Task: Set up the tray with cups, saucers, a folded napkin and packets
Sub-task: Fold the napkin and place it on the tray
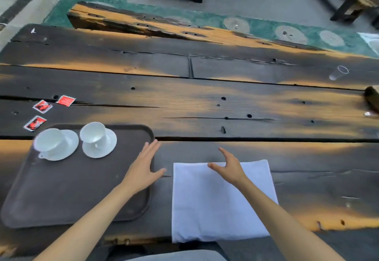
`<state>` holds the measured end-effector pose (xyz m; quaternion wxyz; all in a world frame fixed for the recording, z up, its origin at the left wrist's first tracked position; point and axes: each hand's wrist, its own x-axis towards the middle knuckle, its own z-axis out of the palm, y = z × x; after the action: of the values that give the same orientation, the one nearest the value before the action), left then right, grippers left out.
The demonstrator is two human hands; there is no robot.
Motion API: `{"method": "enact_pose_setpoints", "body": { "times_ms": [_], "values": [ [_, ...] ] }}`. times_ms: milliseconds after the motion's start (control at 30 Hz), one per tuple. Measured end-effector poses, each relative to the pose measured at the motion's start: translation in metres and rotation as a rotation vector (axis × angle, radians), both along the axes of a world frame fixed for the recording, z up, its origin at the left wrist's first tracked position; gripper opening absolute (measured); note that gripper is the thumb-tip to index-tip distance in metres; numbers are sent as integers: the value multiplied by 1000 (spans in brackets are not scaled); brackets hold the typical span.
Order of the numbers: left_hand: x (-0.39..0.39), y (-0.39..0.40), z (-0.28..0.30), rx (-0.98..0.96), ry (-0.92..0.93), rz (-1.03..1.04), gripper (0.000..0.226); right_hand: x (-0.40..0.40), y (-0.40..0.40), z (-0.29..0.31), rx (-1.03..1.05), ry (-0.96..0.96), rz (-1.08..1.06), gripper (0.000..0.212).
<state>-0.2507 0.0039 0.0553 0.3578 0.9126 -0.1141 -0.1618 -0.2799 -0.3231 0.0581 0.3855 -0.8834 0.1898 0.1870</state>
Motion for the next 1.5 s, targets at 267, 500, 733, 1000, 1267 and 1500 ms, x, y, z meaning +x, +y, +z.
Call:
{"method": "enact_pose_setpoints", "body": {
  "times_ms": [267,500,733,1000,1267,1500],
  "values": [
    [-8,-103,-45,131,211,46,71,-17,-145,-32,-191,148,14,57],
    [-16,-116,-67,292,316,78,68,-20,-189,-55,-252,181,91,60],
    [-9,-124,-67,306,276,242,45,-13,-208,-68,-272,172,112,54],
    [-1,-130,-42,351,171,254,12,-1,-223,-63,-358,167,208,13],
    [17,-110,-8,190,88,268,16,27,-247,-29,29,12,108,18],
    [64,-92,44,56,-90,268,15,77,-252,38,298,-155,-67,14]
  ]
}}
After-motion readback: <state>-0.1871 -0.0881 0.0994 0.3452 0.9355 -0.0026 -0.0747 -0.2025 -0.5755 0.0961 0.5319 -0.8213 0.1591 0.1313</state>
